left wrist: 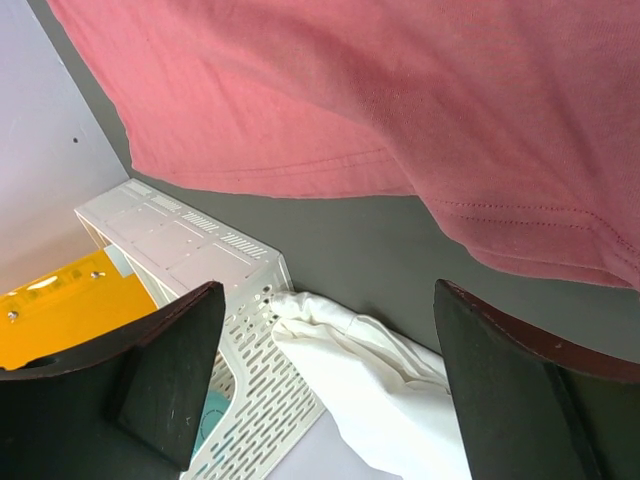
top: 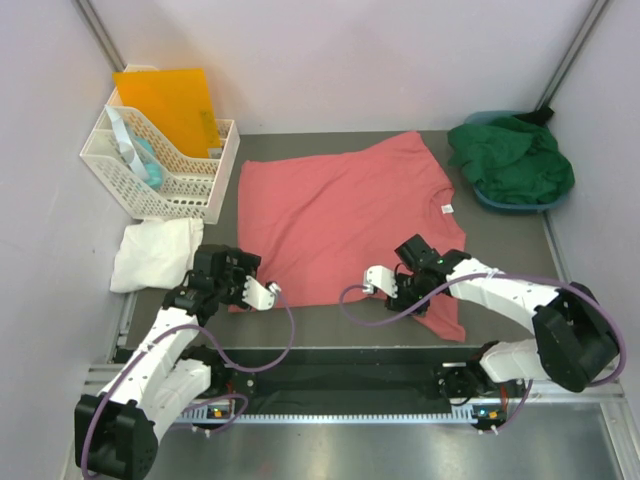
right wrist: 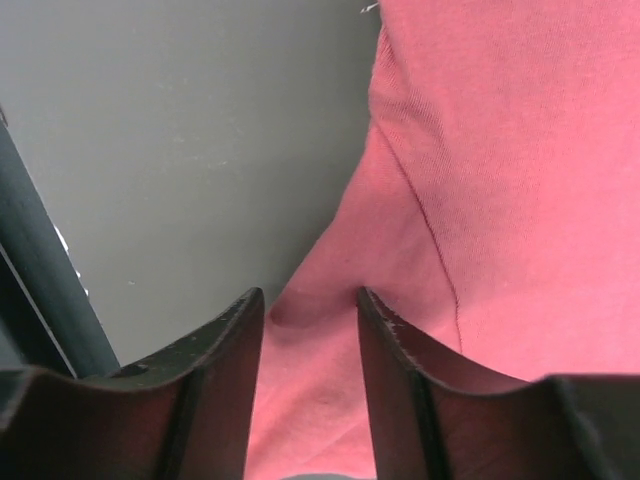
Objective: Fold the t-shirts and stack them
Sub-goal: Flatten out the tshirt
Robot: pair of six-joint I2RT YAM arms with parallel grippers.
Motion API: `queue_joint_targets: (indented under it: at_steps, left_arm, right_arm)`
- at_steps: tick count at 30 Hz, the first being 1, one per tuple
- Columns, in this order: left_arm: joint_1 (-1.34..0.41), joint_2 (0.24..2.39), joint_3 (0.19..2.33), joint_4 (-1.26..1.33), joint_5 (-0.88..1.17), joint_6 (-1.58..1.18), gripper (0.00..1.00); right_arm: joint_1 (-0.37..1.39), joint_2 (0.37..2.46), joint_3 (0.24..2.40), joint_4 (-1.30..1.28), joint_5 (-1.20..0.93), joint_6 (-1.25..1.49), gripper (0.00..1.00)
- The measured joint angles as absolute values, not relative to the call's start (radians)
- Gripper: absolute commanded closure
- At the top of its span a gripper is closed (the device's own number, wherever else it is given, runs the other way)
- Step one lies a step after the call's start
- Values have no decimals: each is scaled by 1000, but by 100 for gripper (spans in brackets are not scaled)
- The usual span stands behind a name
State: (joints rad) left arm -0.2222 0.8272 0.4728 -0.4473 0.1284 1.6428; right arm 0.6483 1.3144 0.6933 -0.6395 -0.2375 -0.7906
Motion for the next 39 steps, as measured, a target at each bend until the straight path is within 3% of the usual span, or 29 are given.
queue_joint_targets:
  at_steps: [3, 6, 8, 10, 25, 29, 30, 33, 39]
  left_arm:
    - [-222, 827, 473, -444, 117, 1640, 12]
    - [-222, 827, 473, -436, 109, 1633, 12]
    - [-222, 828, 473, -428, 103, 1627, 12]
    - [-222, 828, 473, -418, 96, 1623, 12]
    - [-222, 860, 472, -379, 94, 1620, 12]
    - [-222, 876, 472, -362, 101, 1617, 12]
    - [-222, 877, 472, -360, 104, 1617, 12]
    - [-222, 877, 472, -359, 107, 1612, 12]
    - [-222, 875, 472, -359, 107, 1600, 12]
  right_arm:
    - [648, 1323, 693, -634, -236, -790, 66]
    - [648, 1334, 693, -629, -233, -792, 81]
    - [649, 1346, 694, -629, -229, -790, 97]
    - [650, 1353, 695, -633, -225, -791, 100]
    - [651, 1358, 964, -891, -178, -1026, 97]
    - [651, 1389, 989, -898, -148, -1076, 80]
    - [650, 1404, 989, -895, -136, -1090, 71]
    - [645, 1437, 989, -862, -99, -1111, 63]
    - [629, 1451, 972, -663, 43, -1104, 61]
